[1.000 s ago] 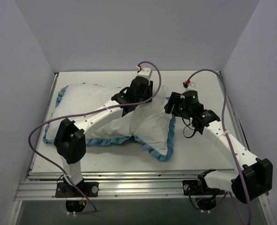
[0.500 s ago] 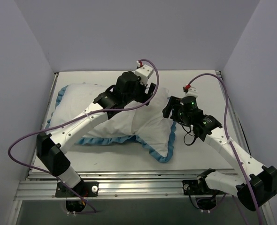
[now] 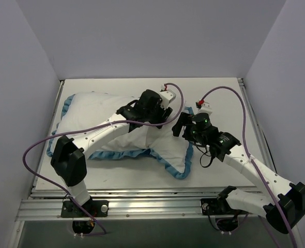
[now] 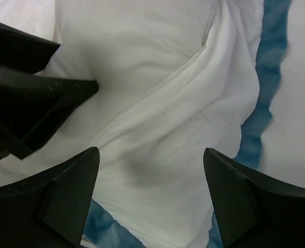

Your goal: Remove the pillowcase from the pillow

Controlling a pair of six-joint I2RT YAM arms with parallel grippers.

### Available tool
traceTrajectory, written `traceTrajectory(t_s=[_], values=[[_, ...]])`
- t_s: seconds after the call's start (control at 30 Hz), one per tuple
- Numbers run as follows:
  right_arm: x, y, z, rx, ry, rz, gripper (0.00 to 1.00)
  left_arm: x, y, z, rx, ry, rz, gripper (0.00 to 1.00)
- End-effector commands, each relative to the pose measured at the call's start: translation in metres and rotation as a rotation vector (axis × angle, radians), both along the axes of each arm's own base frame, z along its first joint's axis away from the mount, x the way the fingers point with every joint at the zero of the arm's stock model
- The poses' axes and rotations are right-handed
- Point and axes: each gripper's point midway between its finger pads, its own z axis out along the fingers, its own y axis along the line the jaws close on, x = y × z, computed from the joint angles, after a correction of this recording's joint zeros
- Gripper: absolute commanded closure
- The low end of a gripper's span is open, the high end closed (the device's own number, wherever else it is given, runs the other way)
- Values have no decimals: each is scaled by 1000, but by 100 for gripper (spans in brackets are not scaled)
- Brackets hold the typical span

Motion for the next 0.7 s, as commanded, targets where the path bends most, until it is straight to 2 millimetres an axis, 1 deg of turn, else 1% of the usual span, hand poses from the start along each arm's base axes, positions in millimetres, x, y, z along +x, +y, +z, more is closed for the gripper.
traceTrajectory(t_s=[0.0, 0.03, 0.07, 0.13, 0.17, 0.2, 0.23, 0.3, 0.4, 0.43, 0.47, 0.57, 0.63, 0.67], values=[[7, 8, 3, -7, -26, -43, 23, 6, -7, -2, -58, 31, 11, 42], [8, 10, 4, -1, -28, -51, 23, 7, -8, -4, -66, 40, 22, 51], [10, 12, 4, -4, -32, -58, 23, 8, -8, -5, -71, 42, 27, 68], [13, 19, 2, -6, -38, -56, 24, 4, -11, -10, -89, 74, 23, 84], [15, 21, 2, -7, -40, -57, 24, 3, -13, -9, -102, 82, 18, 96], [19, 22, -2, -23, -39, -65, 24, 2, -13, -10, -109, 91, 19, 97], [21, 24, -1, -28, -48, -69, 24, 0, -14, -12, -119, 106, 26, 98], [26, 26, 0, -40, -62, -83, 24, -2, -18, -10, -147, 113, 20, 98], [36, 28, 7, -41, -84, -104, 24, -4, -19, -13, -164, 132, 32, 98], [39, 29, 13, -41, -96, -116, 24, -4, -19, -15, -167, 137, 38, 98], [40, 28, 15, -44, -98, -125, 24, -4, -19, -16, -167, 139, 41, 98], [45, 24, 7, -78, -83, -162, 24, -3, -17, -17, -165, 138, 55, 98], [46, 23, -5, -99, -65, -169, 24, -2, -16, -15, -170, 134, 66, 98], [45, 21, -15, -115, -48, -172, 24, -1, -16, -14, -172, 132, 71, 98]])
